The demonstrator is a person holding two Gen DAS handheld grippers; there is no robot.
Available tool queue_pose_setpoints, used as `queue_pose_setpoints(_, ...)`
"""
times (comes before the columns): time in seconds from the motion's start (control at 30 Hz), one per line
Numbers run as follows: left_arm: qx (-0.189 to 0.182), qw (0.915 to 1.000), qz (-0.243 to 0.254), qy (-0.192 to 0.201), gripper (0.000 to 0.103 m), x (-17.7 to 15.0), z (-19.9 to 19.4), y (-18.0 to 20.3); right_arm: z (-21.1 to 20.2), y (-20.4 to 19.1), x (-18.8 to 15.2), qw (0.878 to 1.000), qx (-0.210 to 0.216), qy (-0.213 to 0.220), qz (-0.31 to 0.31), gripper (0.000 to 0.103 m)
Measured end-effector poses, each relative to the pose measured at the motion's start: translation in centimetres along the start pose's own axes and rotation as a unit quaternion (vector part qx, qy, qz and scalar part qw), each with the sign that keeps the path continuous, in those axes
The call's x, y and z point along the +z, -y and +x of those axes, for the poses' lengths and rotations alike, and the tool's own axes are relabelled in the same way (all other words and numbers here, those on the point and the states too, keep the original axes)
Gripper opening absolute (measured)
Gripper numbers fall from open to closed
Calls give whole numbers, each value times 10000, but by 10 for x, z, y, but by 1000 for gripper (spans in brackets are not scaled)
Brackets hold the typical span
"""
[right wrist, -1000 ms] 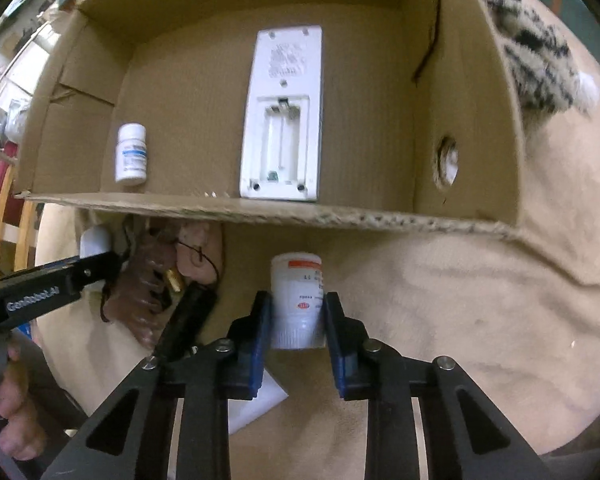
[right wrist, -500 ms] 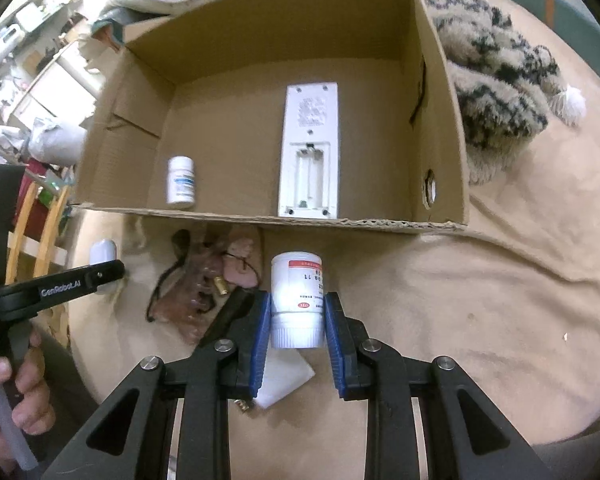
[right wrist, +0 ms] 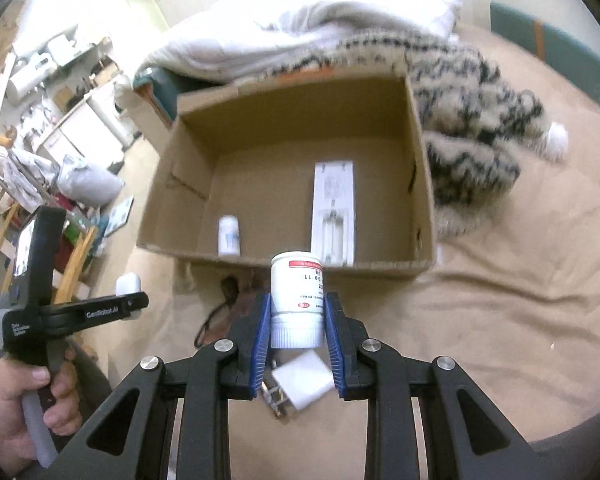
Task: Organize rigid objects
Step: 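Lower both held items into the box and open both grippers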
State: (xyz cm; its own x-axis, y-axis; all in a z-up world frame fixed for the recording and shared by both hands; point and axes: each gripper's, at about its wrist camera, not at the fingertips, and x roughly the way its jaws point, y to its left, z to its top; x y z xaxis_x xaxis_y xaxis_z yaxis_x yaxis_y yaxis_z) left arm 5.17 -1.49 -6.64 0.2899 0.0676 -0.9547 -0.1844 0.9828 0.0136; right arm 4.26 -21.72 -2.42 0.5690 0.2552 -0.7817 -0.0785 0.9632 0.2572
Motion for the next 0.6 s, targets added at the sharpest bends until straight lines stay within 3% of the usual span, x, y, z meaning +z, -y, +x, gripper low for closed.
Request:
queue_pose_setpoints(0.3, -19, 9963, 130, 844, 40, 22, -50, 1, -13, 0, 20, 9984, -46, 558, -54, 28)
queue_pose_setpoints(0.6, 74, 9886, 555, 1400, 40, 57, -64, 19, 1, -1, 50, 9984, 64, 558, -61, 28)
